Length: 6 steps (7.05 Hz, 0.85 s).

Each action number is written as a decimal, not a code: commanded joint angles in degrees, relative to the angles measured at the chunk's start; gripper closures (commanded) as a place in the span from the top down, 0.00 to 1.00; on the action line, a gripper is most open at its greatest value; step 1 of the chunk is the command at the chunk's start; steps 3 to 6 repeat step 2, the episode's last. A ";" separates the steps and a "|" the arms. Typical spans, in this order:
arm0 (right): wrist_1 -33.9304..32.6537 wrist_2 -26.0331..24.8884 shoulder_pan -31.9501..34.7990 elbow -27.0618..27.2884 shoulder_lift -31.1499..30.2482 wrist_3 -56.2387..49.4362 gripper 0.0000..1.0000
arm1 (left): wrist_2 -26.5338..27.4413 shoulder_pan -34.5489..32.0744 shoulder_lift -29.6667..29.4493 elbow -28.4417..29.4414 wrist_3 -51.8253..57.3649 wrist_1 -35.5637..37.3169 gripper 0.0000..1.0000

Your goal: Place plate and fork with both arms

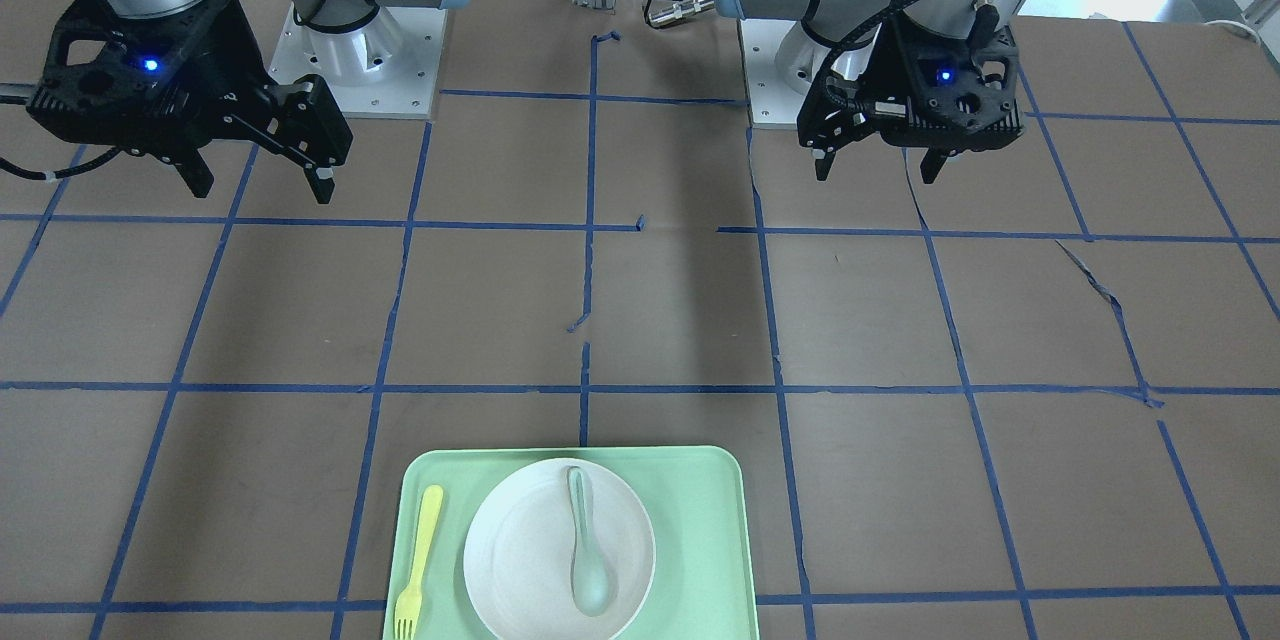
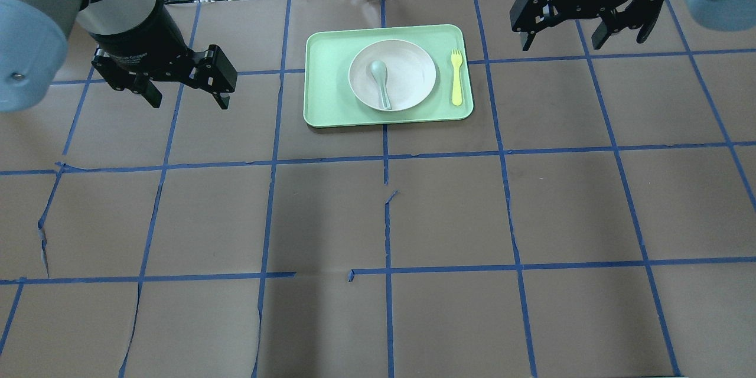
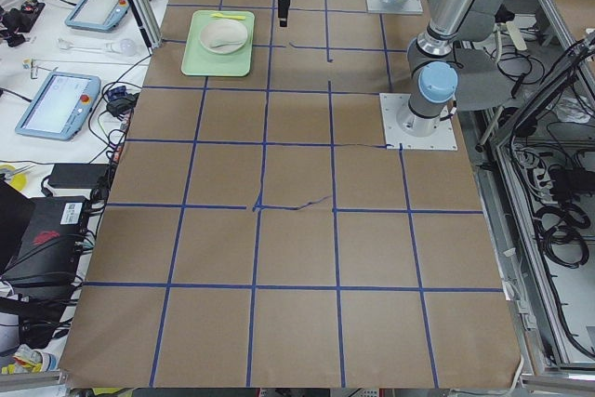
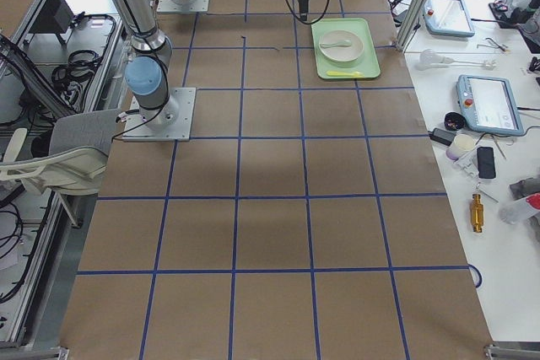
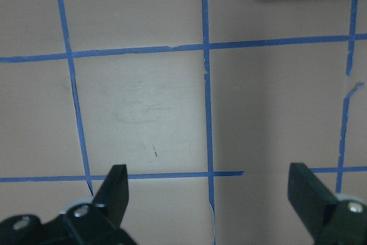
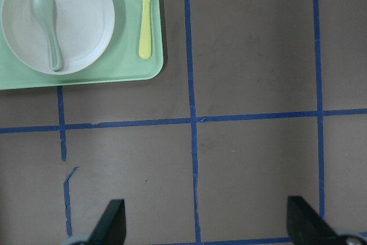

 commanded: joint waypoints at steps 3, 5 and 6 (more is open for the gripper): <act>0.01 0.04 0.03 0.01 0.21 0.10 1.00 | 0.08 -0.05 -0.17 -0.08 0.00 0.11 1.00; 0.01 0.04 0.03 0.01 0.21 0.10 1.00 | 0.08 -0.05 -0.17 -0.08 0.00 0.11 1.00; 0.01 0.04 0.03 0.01 0.21 0.10 1.00 | 0.08 -0.05 -0.17 -0.08 0.00 0.11 1.00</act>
